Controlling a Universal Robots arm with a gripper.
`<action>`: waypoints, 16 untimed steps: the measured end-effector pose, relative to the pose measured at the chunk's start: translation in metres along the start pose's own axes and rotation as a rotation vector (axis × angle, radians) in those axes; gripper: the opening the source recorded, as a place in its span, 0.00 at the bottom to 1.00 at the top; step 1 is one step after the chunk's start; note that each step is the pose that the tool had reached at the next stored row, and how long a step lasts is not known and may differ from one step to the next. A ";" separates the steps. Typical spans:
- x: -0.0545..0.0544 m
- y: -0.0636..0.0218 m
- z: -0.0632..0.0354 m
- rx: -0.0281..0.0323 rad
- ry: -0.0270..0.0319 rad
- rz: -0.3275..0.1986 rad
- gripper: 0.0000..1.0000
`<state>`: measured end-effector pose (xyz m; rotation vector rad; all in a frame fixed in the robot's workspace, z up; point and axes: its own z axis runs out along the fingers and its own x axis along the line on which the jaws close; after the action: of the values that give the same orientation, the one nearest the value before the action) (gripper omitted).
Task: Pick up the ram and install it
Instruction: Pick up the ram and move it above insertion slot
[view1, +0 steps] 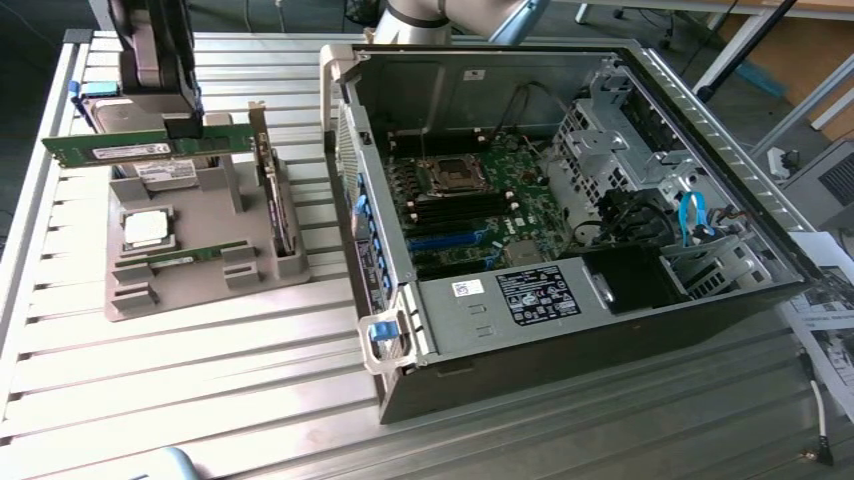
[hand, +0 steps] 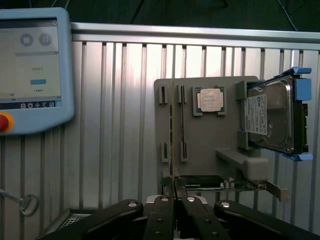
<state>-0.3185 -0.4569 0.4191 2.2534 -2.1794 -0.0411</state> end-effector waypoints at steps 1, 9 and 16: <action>0.000 -0.0018 -0.0001 0.0000 0.0001 0.000 0.12; 0.000 -0.0142 -0.0003 0.0000 -0.0001 0.000 0.12; 0.001 -0.0243 -0.0006 -0.0001 0.0000 0.000 0.12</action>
<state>-0.2942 -0.4569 0.4191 2.2534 -2.1793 -0.0412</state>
